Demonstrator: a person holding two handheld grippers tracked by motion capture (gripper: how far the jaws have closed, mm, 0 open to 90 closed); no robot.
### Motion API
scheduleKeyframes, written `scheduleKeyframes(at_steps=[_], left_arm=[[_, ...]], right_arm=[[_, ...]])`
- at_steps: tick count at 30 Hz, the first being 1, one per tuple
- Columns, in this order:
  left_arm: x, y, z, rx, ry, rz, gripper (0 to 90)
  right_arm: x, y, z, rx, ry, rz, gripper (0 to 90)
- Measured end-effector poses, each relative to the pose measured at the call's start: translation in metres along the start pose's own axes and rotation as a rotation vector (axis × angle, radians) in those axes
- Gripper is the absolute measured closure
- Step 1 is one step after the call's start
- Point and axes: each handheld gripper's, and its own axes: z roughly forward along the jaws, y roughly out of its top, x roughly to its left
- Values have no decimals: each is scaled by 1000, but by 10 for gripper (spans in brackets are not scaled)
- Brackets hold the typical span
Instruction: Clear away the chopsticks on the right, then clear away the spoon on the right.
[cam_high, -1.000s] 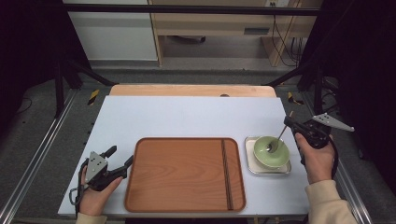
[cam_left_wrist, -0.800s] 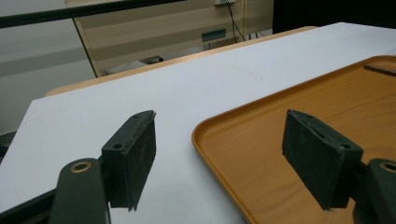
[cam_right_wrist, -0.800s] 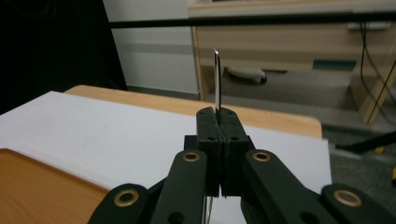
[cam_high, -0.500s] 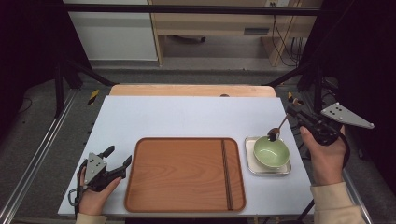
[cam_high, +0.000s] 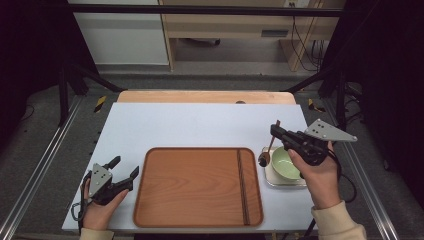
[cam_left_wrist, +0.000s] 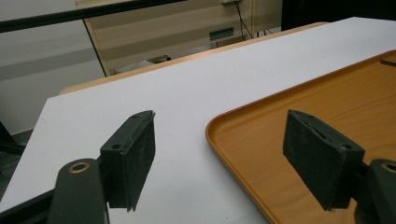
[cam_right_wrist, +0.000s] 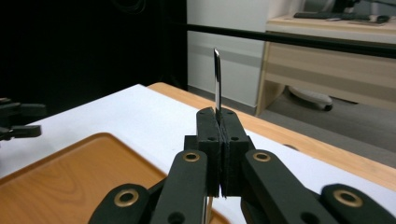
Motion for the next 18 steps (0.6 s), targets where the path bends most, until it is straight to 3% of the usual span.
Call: scheduleKeyframes(at_steps=[10,18], left_arm=[[0,0,-1,-2,4,2,252],[-1,0,-1,-4,5,5,252]], right_arm=[[15,-6,15,30,65,20,895],[34,-24,28,106,159,39,895]])
